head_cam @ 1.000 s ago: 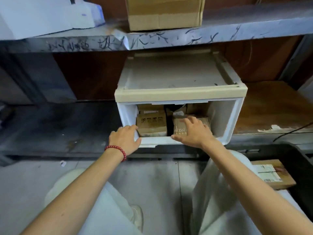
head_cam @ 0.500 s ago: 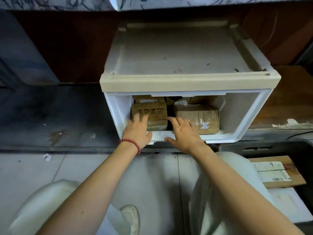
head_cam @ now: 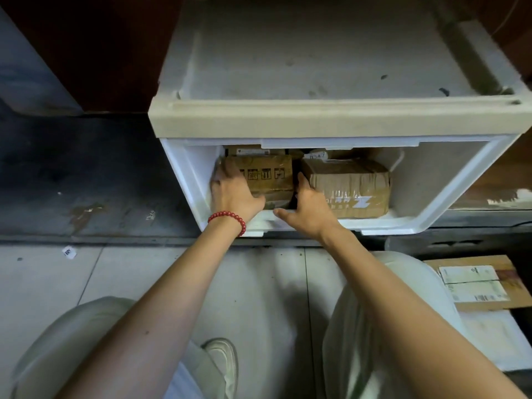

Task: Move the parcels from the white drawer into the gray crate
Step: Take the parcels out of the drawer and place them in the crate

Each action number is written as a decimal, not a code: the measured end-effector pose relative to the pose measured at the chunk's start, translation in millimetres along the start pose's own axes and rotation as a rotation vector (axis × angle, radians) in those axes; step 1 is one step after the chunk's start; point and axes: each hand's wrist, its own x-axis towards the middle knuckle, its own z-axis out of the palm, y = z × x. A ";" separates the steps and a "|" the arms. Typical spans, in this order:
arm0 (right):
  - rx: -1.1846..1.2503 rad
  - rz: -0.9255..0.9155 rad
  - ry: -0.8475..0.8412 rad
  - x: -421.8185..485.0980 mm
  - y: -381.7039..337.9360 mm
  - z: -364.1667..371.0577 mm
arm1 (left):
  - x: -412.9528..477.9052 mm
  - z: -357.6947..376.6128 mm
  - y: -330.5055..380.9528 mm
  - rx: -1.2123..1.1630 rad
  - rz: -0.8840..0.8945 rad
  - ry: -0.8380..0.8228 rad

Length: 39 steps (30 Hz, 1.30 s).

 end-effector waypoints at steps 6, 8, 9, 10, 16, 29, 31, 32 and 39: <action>0.098 -0.018 -0.020 -4.1 6.5 -9.0 | 0.3 -11.6 4.2 -0.055 -0.057 -0.108; 0.191 -0.013 -0.021 -6.0 7.3 -11.7 | -0.6 -10.5 1.8 -0.098 -0.067 -0.122; 0.248 -0.008 -0.021 -7.4 6.1 -13.1 | -0.6 -9.4 0.9 -0.117 -0.068 -0.127; 0.303 -0.001 -0.017 -9.8 4.2 -15.2 | -0.2 -9.1 0.7 -0.128 -0.055 -0.115; 0.441 -0.015 0.120 -19.0 1.2 -29.4 | 5.6 -14.0 2.5 -0.171 -0.036 -0.046; 0.581 -0.026 0.100 -59.7 22.1 -29.9 | -45.6 -25.9 18.6 -0.207 -0.009 0.054; 0.602 -0.046 0.105 -67.7 24.7 -35.9 | -56.1 -32.9 19.0 -0.275 0.049 0.050; 0.625 -0.061 0.108 -71.8 26.7 -39.1 | -61.8 -37.8 18.7 -0.300 0.072 0.062; 0.635 -0.207 0.139 -112.1 33.4 -40.3 | -115.0 -65.3 13.3 -0.366 0.175 0.154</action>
